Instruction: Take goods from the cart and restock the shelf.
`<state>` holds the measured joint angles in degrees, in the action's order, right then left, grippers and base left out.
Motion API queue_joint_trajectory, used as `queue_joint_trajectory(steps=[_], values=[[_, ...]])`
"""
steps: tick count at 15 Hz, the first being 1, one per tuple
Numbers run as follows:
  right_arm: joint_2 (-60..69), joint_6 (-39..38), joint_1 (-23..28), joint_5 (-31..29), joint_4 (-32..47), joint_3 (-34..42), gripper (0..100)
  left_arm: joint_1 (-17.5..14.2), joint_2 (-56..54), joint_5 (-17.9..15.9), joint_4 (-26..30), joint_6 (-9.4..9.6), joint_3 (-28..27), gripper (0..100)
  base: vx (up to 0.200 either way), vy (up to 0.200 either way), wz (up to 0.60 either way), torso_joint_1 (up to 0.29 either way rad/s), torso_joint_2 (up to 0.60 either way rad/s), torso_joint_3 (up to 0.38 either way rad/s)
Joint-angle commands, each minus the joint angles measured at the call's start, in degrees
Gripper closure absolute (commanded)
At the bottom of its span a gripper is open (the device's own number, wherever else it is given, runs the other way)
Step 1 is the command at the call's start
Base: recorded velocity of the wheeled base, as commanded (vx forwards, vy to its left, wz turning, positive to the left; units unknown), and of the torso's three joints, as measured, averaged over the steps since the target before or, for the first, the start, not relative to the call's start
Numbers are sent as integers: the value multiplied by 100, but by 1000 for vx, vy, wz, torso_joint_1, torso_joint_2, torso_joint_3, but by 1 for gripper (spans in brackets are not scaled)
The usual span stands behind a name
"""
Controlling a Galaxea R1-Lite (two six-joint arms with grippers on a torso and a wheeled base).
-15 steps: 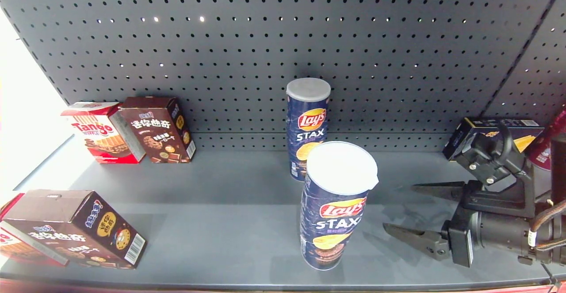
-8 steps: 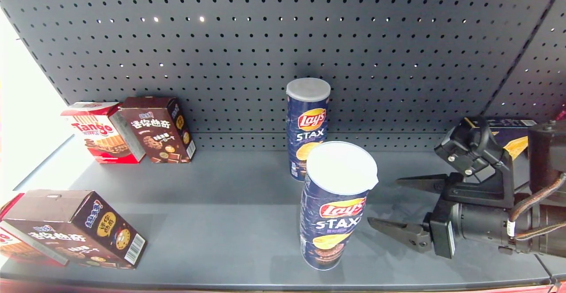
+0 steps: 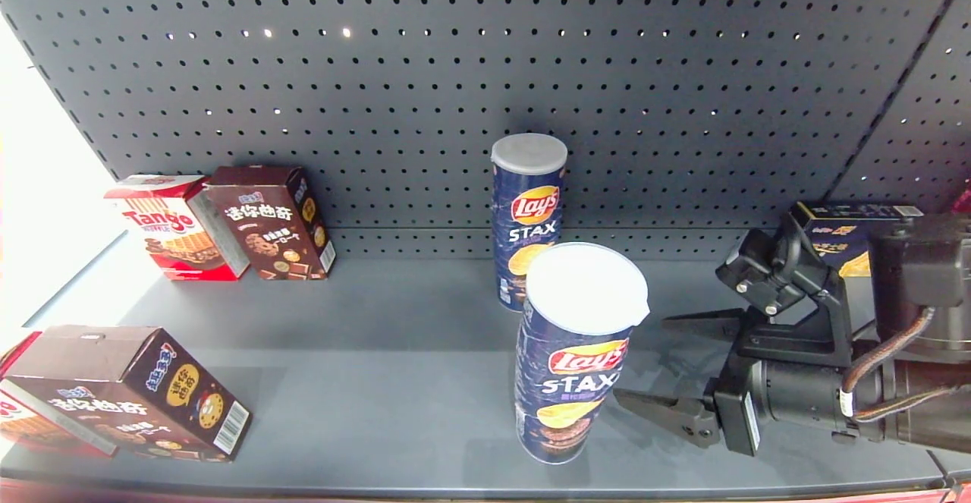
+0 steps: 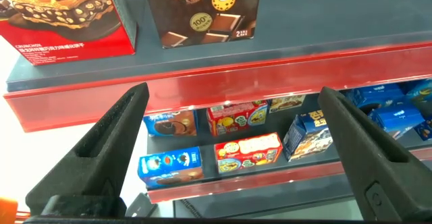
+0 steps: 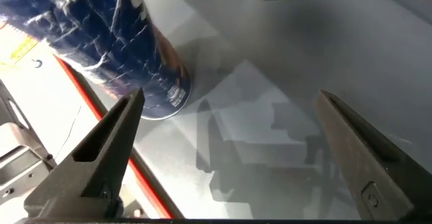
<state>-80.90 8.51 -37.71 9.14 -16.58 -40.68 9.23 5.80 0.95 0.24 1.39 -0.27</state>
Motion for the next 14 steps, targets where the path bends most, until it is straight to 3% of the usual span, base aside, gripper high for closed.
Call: queue_joint_trajectory(steps=[1,7,11,14], values=[[-5,2,-114,0,-3,-1,0,0,9,2,2,2,0,0,0,0,0,0,0,0],[21,2,-264,-9,-3,87,0,0,9,2,2,-7,0,0,0,0,0,0,0,0],[259,2,26,-18,-3,491,0,0,9,2,2,-7,0,0,0,0,0,0,0,0],[153,-7,229,-158,-3,385,0,0,9,-7,2,-7,0,0,0,0,0,0,0,0]])
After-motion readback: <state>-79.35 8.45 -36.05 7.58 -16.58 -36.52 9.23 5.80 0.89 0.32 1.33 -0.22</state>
